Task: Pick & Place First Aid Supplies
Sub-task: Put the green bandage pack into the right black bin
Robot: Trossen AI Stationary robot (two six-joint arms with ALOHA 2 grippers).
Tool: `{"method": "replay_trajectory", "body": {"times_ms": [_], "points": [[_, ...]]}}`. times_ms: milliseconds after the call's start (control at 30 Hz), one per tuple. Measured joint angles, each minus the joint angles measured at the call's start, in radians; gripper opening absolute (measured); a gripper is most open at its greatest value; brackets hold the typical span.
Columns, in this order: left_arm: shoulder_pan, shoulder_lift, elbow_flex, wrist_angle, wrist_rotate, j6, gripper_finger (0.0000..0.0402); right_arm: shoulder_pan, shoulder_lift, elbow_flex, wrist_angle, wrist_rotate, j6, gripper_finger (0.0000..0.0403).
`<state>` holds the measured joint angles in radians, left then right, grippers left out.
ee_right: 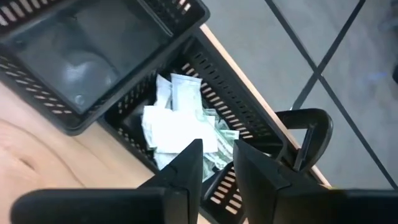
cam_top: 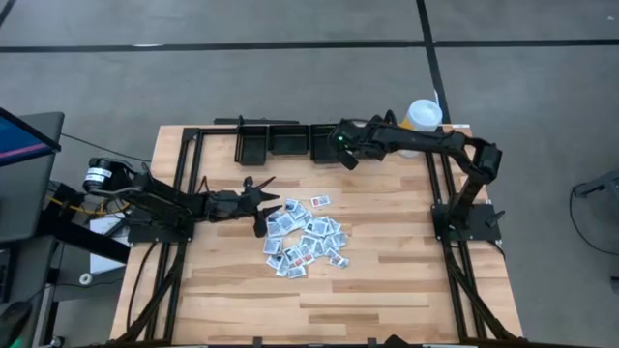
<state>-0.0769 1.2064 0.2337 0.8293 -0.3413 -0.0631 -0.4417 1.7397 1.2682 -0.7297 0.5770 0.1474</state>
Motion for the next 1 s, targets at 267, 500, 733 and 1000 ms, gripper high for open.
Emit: {"method": "replay_trajectory", "body": {"times_ms": [267,500,733,1000], "points": [[-0.002,0.0,0.0,0.003,0.007,-0.018,0.0149,0.077,0.0,0.0,0.007,0.052,0.003,0.008],[-0.003,0.002,0.0,0.003,0.109,-0.094,0.0149,0.232,-0.001,-0.008,0.095,0.056,0.003,0.0079],[-0.092,0.04,-0.001,-0.003,0.137,-0.187,0.0149,0.374,-0.001,-0.128,0.291,0.044,0.018,0.0079],[-0.224,0.17,-0.001,0.022,0.041,-0.303,0.0149,0.524,-0.001,-0.2,0.632,-0.195,-0.119,0.0079]]}}
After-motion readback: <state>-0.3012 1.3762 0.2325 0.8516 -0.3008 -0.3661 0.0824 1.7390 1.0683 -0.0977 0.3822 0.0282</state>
